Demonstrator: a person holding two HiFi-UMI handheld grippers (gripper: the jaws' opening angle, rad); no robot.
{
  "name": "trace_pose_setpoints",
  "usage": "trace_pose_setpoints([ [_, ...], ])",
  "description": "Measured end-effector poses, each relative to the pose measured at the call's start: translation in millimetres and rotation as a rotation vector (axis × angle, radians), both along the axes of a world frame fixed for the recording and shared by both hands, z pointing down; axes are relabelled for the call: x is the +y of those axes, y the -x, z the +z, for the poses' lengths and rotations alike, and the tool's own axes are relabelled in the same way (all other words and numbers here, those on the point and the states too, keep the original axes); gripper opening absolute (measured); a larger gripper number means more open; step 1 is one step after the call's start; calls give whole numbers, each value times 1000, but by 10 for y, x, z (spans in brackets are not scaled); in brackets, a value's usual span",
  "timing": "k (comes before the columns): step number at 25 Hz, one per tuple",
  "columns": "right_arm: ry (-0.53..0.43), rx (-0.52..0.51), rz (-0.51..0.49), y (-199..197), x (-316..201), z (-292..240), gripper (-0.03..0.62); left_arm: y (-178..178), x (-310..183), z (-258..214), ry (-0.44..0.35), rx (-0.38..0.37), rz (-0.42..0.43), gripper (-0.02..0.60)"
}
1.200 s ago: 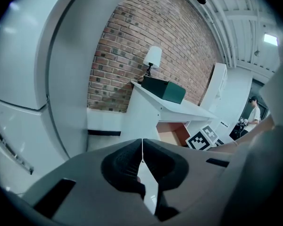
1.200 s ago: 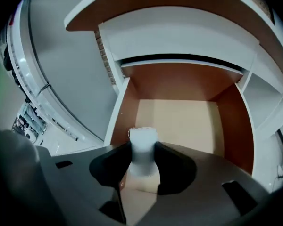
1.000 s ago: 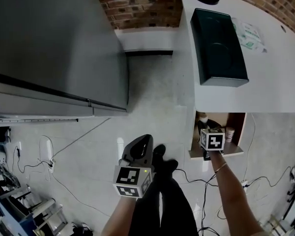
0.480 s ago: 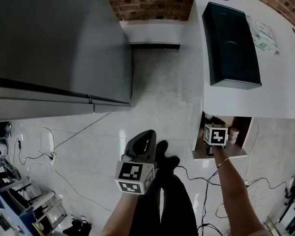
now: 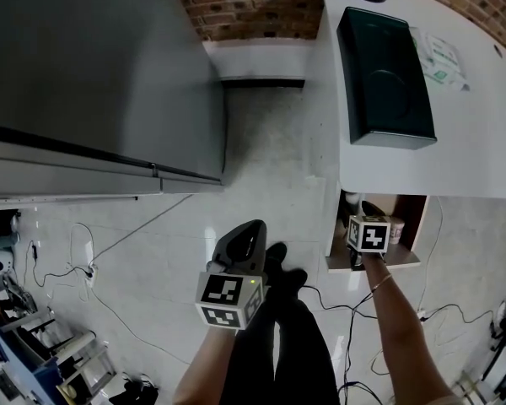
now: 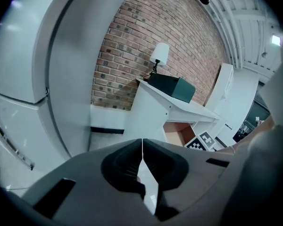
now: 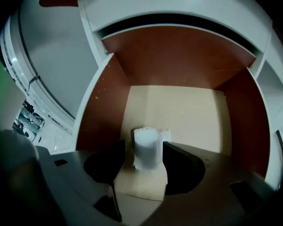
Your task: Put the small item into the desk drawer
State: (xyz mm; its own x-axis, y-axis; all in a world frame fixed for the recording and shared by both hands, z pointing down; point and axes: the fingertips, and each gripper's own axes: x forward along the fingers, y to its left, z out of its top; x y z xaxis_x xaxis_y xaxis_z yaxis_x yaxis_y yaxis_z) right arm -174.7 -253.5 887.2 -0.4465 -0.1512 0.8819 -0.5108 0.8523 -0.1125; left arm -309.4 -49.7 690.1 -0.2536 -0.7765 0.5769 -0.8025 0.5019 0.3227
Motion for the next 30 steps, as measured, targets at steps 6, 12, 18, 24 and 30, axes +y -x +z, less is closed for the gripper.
trace_pose_setpoints([
  [6,-41,-130,20,-77,79,-769,241,-101,-41,-286,-16,-23,33,26],
  [12,-80,-321,39,-228,293,-1886,204,-241,-155,-737,-45,-55,71,26],
  [18,-141,-516,87,-583,354,-3081,160,-555,-439,-1355,-91,-118,160,26],
  [24,-212,-635,162,-1079,422,-3848,138,-902,-662,-1809,-151,-162,241,26],
  [30,-283,-727,231,-1542,620,-4514,94,-1281,-676,-2178,-169,-189,294,26],
])
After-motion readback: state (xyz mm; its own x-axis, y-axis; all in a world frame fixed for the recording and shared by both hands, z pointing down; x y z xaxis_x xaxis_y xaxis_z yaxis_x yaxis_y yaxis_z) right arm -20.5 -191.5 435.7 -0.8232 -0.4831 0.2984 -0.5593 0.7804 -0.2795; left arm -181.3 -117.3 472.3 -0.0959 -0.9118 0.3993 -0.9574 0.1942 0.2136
